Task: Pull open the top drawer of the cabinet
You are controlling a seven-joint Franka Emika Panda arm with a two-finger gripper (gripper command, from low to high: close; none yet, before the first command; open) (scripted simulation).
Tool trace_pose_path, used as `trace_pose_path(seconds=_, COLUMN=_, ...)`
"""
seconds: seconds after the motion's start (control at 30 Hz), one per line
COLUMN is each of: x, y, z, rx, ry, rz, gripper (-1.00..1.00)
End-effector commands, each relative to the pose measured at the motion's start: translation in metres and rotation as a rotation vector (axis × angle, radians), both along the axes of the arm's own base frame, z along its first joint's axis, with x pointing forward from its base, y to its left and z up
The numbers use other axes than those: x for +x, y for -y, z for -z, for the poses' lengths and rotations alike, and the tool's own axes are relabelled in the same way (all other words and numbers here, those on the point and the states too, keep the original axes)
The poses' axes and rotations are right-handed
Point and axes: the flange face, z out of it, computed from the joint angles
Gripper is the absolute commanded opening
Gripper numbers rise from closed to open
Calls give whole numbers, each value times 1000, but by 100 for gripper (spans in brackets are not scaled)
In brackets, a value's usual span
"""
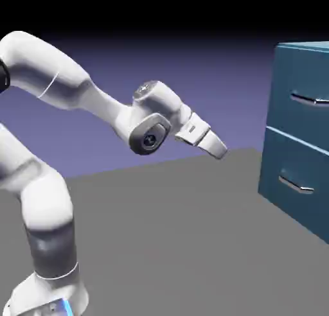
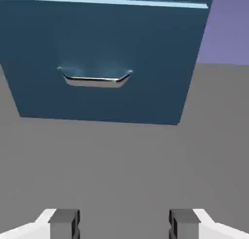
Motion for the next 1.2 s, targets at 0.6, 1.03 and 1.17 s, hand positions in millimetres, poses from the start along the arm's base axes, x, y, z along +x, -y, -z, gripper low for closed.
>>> trace_pose_path(seconds=0.6, x=98, y=-118, z=59, rx=-1211, ry=-168, rz=-1228, gripper=0)
trace_pose_path(seconds=1.03, x=145, y=-178, z=96, rx=-1942, ry=-82, rz=-1968, gripper=0)
trace_pose_path(seconds=1.17, x=160, y=-190, z=98, rx=-2187, ry=-28, rz=-2124, gripper=0)
